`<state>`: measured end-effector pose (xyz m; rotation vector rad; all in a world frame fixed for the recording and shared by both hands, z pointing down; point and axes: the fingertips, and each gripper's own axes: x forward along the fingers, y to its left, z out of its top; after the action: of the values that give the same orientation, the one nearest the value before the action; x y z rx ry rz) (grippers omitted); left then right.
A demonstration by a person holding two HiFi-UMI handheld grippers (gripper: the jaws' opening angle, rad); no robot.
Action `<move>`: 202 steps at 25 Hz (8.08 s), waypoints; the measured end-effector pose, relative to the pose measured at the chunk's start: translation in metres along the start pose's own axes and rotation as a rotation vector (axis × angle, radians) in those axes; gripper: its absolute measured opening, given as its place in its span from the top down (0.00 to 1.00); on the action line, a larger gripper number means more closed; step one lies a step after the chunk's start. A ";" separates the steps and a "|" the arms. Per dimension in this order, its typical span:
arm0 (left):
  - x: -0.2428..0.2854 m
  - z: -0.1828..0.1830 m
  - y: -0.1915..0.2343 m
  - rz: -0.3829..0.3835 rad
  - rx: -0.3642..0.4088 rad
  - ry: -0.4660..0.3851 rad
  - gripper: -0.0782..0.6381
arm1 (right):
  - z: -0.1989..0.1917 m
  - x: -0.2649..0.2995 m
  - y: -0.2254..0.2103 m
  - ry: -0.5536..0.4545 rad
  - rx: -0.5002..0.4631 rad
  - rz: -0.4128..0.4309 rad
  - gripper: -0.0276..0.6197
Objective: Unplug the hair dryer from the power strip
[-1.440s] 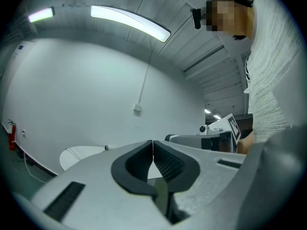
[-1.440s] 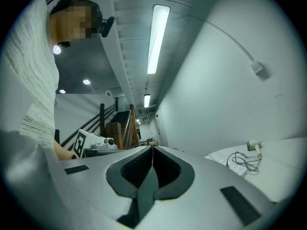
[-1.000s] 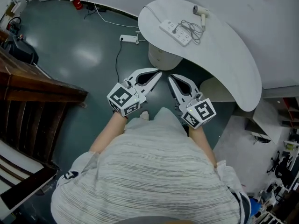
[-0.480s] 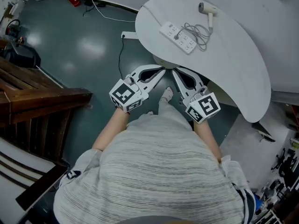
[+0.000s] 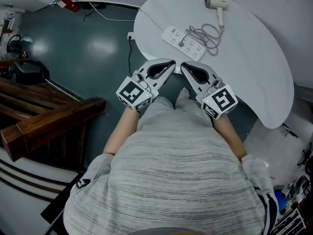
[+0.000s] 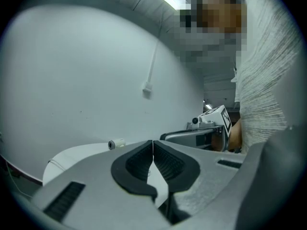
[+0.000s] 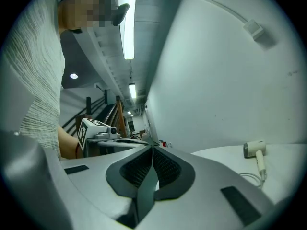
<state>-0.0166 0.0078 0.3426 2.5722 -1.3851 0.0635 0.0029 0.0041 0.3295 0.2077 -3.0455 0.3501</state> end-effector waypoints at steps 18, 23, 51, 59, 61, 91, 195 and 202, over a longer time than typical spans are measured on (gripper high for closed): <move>0.062 -0.055 0.091 -0.400 0.058 0.260 0.88 | -0.045 0.053 -0.094 0.114 0.089 -0.371 0.91; 0.077 -0.084 0.119 -0.518 0.232 0.370 0.79 | -0.074 0.062 -0.110 0.182 0.115 -0.433 0.91; 0.133 -0.212 0.135 -0.750 0.704 0.835 0.24 | -0.173 0.094 -0.152 0.547 0.083 -0.440 0.74; 0.132 -0.215 0.135 -0.749 0.800 0.809 0.24 | -0.182 0.094 -0.153 0.647 0.028 -0.418 0.81; 0.131 -0.215 0.135 -0.752 0.802 0.808 0.24 | -0.182 0.095 -0.152 0.654 0.027 -0.410 0.82; 0.132 -0.216 0.131 -0.751 0.781 0.830 0.24 | -0.177 0.089 -0.147 0.776 0.008 -0.481 0.87; 0.060 -0.051 0.005 0.035 -0.031 0.154 0.87 | -0.064 -0.027 -0.074 0.260 0.093 -0.128 0.91; 0.054 -0.041 -0.004 0.066 -0.015 0.133 0.87 | -0.061 -0.025 -0.061 0.261 0.053 -0.085 0.92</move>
<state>0.0188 -0.0256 0.3900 2.4609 -1.4153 0.2293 0.0397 -0.0377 0.4005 0.2703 -2.7640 0.4163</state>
